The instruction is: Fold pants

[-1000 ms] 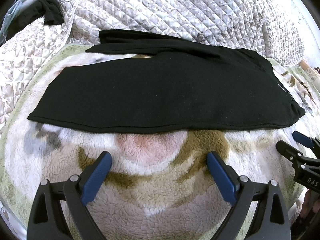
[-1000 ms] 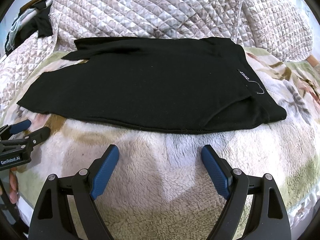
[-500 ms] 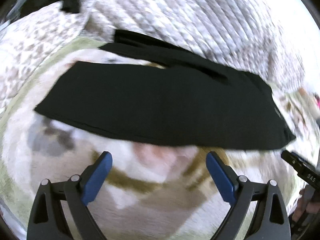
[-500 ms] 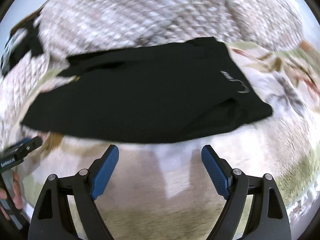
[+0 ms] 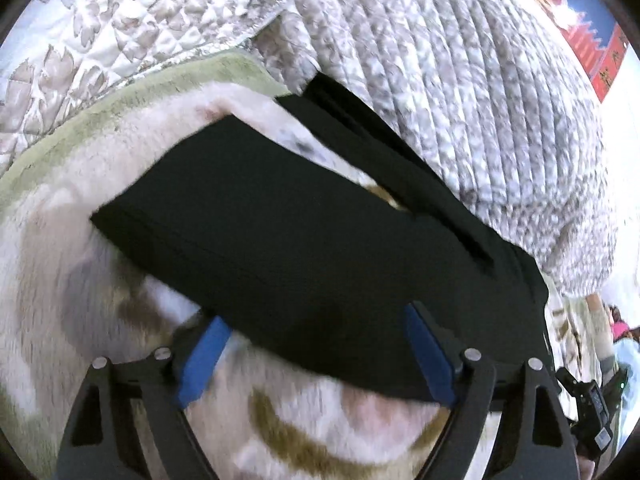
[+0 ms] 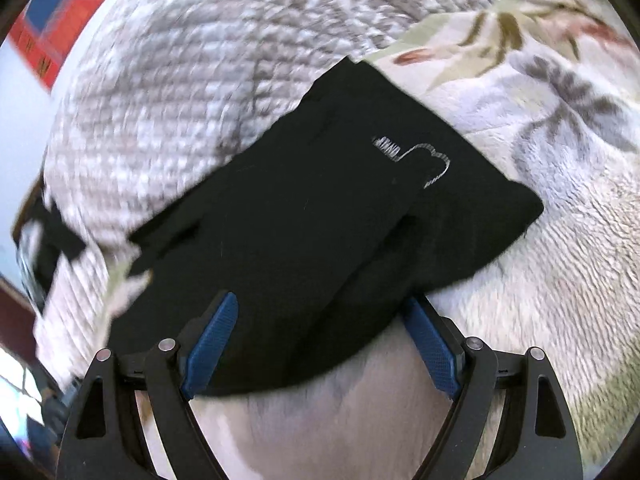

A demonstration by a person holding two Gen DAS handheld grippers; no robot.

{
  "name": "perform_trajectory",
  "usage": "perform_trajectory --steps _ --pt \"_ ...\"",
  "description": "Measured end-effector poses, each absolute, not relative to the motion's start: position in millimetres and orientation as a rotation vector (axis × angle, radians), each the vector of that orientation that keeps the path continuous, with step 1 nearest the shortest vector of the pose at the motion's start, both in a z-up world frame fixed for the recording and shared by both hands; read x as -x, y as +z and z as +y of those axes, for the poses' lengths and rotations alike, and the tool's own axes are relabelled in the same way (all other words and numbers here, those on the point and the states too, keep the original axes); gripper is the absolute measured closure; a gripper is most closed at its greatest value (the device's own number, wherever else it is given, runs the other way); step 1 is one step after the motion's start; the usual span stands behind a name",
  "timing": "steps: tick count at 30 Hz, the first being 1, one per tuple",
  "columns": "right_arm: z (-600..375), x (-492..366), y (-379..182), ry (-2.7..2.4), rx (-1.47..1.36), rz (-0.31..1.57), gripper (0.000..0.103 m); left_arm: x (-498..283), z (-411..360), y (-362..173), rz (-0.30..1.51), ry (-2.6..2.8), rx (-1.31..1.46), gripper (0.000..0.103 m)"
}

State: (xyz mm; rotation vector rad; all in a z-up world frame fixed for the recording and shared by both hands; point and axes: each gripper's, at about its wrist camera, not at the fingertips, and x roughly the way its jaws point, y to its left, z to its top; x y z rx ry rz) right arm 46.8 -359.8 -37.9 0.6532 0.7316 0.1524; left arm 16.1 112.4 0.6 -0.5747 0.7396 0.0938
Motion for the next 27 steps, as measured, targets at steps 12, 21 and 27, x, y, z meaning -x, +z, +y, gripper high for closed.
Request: perform_trajectory --steps 12,21,27 --pt "-394 -67 -48 0.057 -0.812 0.694 0.081 -43 142 -2 0.739 0.236 0.601 0.087" --pt "-397 -58 -33 0.081 -0.770 0.696 0.098 -25 137 24 0.726 0.226 0.543 0.100" --pt "-405 -19 -15 0.102 -0.744 0.706 0.102 29 134 48 0.717 0.204 0.514 0.100"
